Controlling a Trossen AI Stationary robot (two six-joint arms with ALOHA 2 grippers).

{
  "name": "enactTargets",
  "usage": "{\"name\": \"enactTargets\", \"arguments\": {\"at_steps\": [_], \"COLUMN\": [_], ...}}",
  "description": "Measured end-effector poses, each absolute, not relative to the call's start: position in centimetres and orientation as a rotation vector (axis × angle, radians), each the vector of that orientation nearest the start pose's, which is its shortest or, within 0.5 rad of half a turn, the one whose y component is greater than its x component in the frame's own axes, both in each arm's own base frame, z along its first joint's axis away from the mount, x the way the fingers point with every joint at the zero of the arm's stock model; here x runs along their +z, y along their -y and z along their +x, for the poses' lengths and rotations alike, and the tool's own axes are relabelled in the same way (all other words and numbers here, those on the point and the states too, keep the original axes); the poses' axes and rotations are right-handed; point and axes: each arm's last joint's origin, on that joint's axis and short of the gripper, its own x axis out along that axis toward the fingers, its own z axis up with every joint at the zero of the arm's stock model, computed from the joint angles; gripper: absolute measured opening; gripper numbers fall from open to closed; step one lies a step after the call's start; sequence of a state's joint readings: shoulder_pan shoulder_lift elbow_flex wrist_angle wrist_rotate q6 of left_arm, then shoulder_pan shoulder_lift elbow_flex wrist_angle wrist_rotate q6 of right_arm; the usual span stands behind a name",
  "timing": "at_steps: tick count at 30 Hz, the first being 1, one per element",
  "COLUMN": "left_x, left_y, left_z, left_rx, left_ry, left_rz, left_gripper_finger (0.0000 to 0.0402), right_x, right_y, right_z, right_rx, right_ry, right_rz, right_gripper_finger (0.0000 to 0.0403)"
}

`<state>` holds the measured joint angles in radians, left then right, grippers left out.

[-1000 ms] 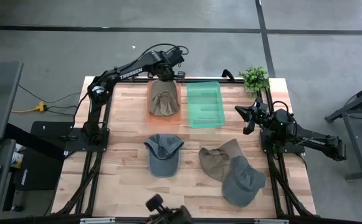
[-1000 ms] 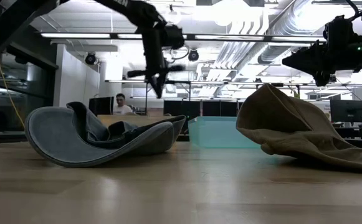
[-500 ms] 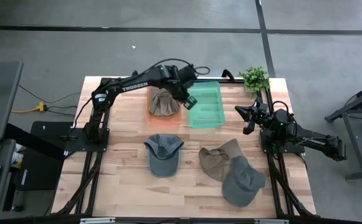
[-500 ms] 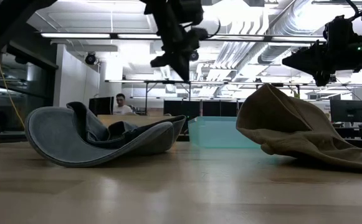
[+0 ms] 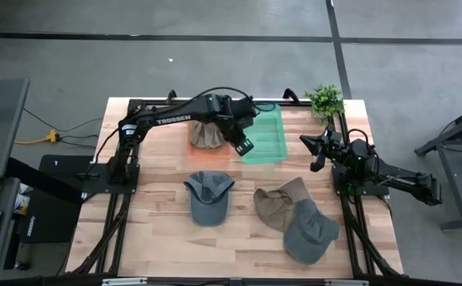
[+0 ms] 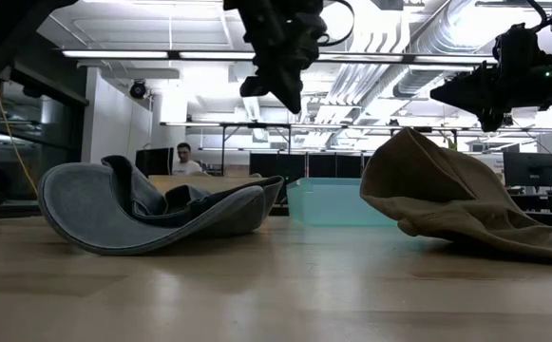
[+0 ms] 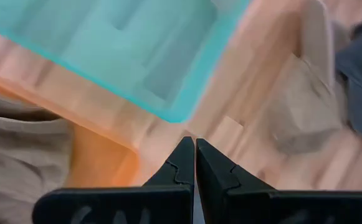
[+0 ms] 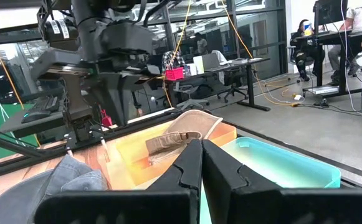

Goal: Pick & Place hat
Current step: Put the brown cap into the orange bin

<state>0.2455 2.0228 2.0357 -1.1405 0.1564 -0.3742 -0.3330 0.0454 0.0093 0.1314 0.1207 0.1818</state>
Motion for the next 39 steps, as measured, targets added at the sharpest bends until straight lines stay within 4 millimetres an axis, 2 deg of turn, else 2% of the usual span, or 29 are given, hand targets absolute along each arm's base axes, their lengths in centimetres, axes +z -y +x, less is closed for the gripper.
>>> {"name": "enactTargets", "arguments": {"at_steps": [10, 22, 31, 39], "left_x": [31.6, 31.6, 31.4, 31.4], "left_y": [-9.1, -4.9, -1.6, -0.7], "left_z": [40.7, 40.7, 40.6, 40.3], "left_rx": [0.127, -0.216, -0.304, -0.338], "left_ry": [-1.139, -1.202, -1.255, -1.292], "left_rz": [-0.559, -0.464, -0.390, -0.430], "left_gripper_finger": [0.0000, 0.0000, 0.0000, 0.0000], "right_x": [17.6, 17.6, 17.6, 17.6], "right_y": [3.6, 3.6, 3.6, 3.6], "right_z": [9.3, 9.3, 9.3, 9.3], "right_rx": [-0.443, -0.444, -0.444, -0.444], "right_ry": [0.136, 0.136, 0.137, 0.136], "right_rz": [0.168, 0.168, 0.168, 0.168], "right_gripper_finger": [0.0005, 0.0005, 0.0005, 0.0005]}}
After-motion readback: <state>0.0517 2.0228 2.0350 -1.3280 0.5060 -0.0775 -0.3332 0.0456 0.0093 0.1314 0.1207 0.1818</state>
